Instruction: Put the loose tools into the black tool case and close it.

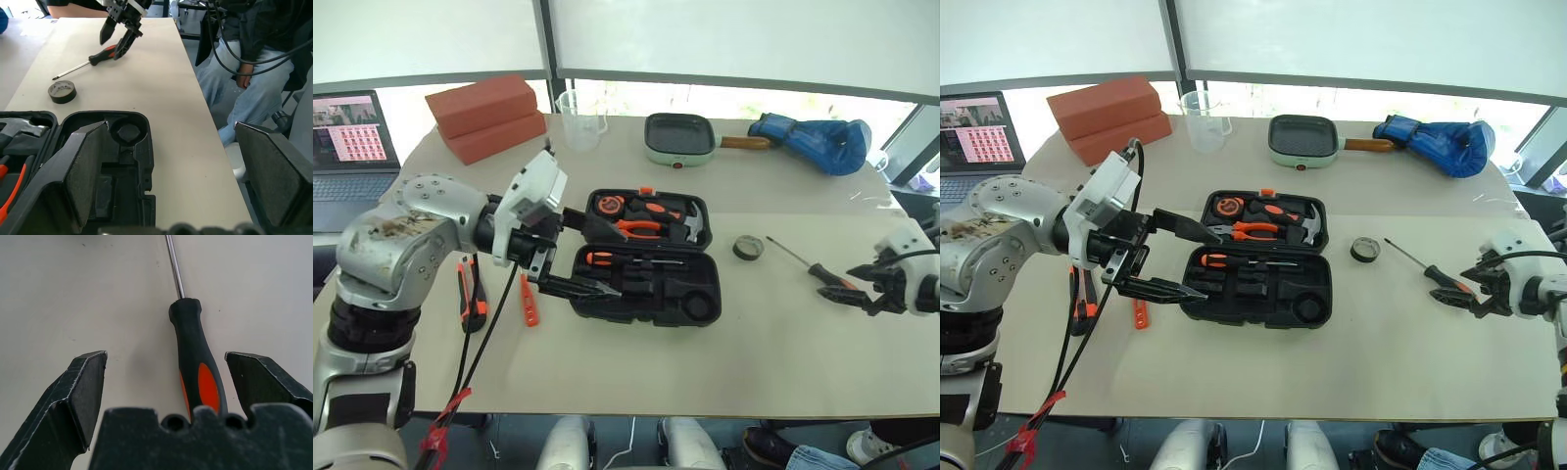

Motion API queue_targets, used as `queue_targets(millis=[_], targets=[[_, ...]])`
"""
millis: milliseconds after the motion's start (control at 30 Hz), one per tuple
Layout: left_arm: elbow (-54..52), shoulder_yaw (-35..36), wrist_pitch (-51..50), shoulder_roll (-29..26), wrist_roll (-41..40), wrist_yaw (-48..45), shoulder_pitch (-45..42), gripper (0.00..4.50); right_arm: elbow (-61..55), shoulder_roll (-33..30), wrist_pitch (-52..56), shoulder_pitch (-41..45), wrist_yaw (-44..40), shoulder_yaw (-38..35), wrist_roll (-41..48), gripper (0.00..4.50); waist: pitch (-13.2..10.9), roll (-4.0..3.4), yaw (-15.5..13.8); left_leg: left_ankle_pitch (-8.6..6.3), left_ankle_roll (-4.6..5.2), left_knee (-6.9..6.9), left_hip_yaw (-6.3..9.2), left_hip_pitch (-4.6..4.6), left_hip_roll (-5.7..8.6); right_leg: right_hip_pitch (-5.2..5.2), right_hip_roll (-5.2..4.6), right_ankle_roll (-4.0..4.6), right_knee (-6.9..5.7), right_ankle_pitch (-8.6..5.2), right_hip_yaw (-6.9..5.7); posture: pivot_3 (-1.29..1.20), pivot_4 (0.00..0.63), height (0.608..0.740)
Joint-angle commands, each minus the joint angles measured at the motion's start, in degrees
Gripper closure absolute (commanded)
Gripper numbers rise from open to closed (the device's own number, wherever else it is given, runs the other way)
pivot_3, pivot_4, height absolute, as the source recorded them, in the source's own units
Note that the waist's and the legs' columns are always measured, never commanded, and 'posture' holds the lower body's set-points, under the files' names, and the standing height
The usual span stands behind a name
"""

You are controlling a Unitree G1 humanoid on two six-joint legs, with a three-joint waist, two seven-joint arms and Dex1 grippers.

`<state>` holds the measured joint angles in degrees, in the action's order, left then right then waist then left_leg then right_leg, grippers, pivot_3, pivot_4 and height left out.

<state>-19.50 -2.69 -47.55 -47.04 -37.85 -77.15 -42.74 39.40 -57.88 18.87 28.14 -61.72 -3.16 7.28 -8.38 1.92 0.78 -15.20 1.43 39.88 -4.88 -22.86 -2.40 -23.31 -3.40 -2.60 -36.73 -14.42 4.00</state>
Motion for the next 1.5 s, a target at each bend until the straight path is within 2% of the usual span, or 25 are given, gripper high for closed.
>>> queue_targets(millis=[33,133,167,267,433,500,600,700,800,900,1000,1133,1233,1367,1500], targets=[[-1.6,0.5,1.7,-0.8,0.2,1.3,-0.2,0.07,5.0,1.1,-2.9,2.9,2.4,1.8,-3.5,0.00,0.0,0.00,0.1,0.00,0.00,0.00,0.00,-0.01,0.00,0.00,0.00,0.00,0.00,0.00,0.00,0.00,0.150,0.740],[-1.6,0.1,2.9,-0.9,0.6,1.9,-0.1,0.07,9.6,3.0,-5.0,5.4,4.4,2.3,-4.9,0.00,0.0,0.01,0.3,0.00,0.00,0.00,-0.01,0.03,0.00,0.03,0.01,0.00,-0.01,0.00,0.00,0.00,0.150,0.740],[-1.6,-0.1,3.2,-1.0,0.7,2.0,-0.2,0.00,9.9,3.2,-5.6,5.6,3.6,2.2,-4.7,0.51,0.0,0.01,0.3,0.00,0.00,0.01,-0.01,0.05,-0.01,0.05,0.01,0.00,-0.01,0.00,0.00,0.00,0.150,0.740],[-1.0,-0.5,4.0,-0.9,1.0,2.1,-0.3,0.00,10.3,3.4,-6.9,5.5,1.5,2.2,-4.4,1.35,0.0,0.01,0.3,0.00,-0.01,0.01,-0.01,0.07,-0.01,0.09,0.02,0.00,-0.01,0.01,0.00,0.00,0.150,0.740],[0.2,-0.8,5.8,0.0,1.9,2.9,-0.5,0.00,10.5,2.6,-7.2,5.0,0.2,1.2,-3.8,3.13,0.0,0.01,0.3,0.00,-0.01,0.01,-0.02,0.07,-0.01,0.09,0.01,0.00,-0.02,0.01,0.01,0.00,0.150,0.740],[0.5,-0.7,5.8,0.1,1.8,3.2,-0.7,0.00,9.5,2.1,-7.1,4.1,-0.2,0.4,-3.2,3.50,0.0,0.01,0.3,0.00,-0.01,0.01,-0.02,0.07,-0.01,0.09,0.00,-0.01,-0.01,0.01,0.01,0.00,0.150,0.740],[0.0,-0.3,5.4,-0.4,1.4,3.4,-0.2,0.00,5.2,0.4,-4.9,1.2,-1.5,-2.8,-0.4,3.49,0.0,0.00,-0.1,0.00,-0.01,0.01,-0.01,0.05,0.00,0.08,0.00,-0.01,-0.01,0.01,0.00,0.00,0.150,0.740],[-1.2,0.4,4.7,-2.2,0.9,3.1,1.6,0.00,-4.3,-0.6,1.4,-1.6,-3.6,-8.0,5.6,3.49,-0.1,-0.10,0.0,0.00,0.00,-0.01,0.01,-0.01,0.00,0.02,0.00,-0.01,0.00,0.00,-0.02,0.00,0.150,0.740],[-2.5,2.6,3.9,-6.3,0.5,2.3,5.4,0.00,-25.6,0.7,12.2,-1.7,-5.9,-12.2,17.0,3.49,-0.2,-0.39,0.8,0.00,0.00,-0.03,0.09,0.02,-0.03,-0.01,0.00,-0.01,-0.03,0.01,0.08,0.00,0.150,0.740],[-2.8,4.3,4.4,-10.0,0.2,0.8,9.7,0.00,-37.9,4.0,15.4,0.5,-4.9,-7.8,19.7,3.49,-0.3,-0.49,2.0,0.00,0.00,-0.10,0.13,0.04,-0.15,-0.21,0.14,0.05,-0.25,-0.01,0.27,0.00,0.150,0.740],[-3.8,6.0,5.8,-12.3,0.5,0.1,14.6,0.00,-45.1,7.0,10.0,2.6,-7.3,4.1,13.8,3.49,-0.3,-0.42,1.6,-0.01,-0.01,-0.15,0.15,0.09,-0.31,-0.24,0.31,0.18,-0.26,-0.04,0.21,0.00,0.150,0.740],[-4.3,7.3,4.6,-11.8,-1.0,2.9,15.8,0.00,-44.9,12.1,6.2,7.9,-9.0,14.2,8.8,3.49,-0.4,-0.29,-0.1,0.03,-0.07,0.02,-0.01,-0.40,-0.22,-0.70,0.14,0.21,-0.35,-0.08,-0.01,0.00,0.150,0.740],[-5.0,7.7,5.2,-12.4,-0.9,3.7,16.5,0.00,-37.5,15.3,-2.6,13.6,-10.3,21.3,1.0,3.49,-0.4,-0.31,-0.6,0.09,-0.13,0.28,-0.09,-0.94,-0.12,-1.12,0.08,0.09,-0.40,0.02,-0.02,0.00,0.150,0.740],[-6.0,9.0,5.5,-12.5,-1.3,5.4,17.0,0.00,-26.5,17.4,-8.8,19.4,-10.9,24.7,-4.4,3.49,-0.4,-0.28,-0.9,0.07,-0.10,0.31,-0.18,-0.94,-0.10,-1.06,0.04,0.05,-0.33,0.04,-0.07,0.00,0.150,0.740],[-6.5,9.5,5.1,-11.7,-1.7,7.8,16.8,0.00,-20.7,18.3,-13.2,21.3,-12.0,25.6,-7.4,3.49,-0.4,-0.28,-0.9,0.08,-0.11,0.25,-0.19,-0.94,-0.12,-1.08,0.06,0.08,-0.35,0.03,-0.09,0.00,0.150,0.740]])
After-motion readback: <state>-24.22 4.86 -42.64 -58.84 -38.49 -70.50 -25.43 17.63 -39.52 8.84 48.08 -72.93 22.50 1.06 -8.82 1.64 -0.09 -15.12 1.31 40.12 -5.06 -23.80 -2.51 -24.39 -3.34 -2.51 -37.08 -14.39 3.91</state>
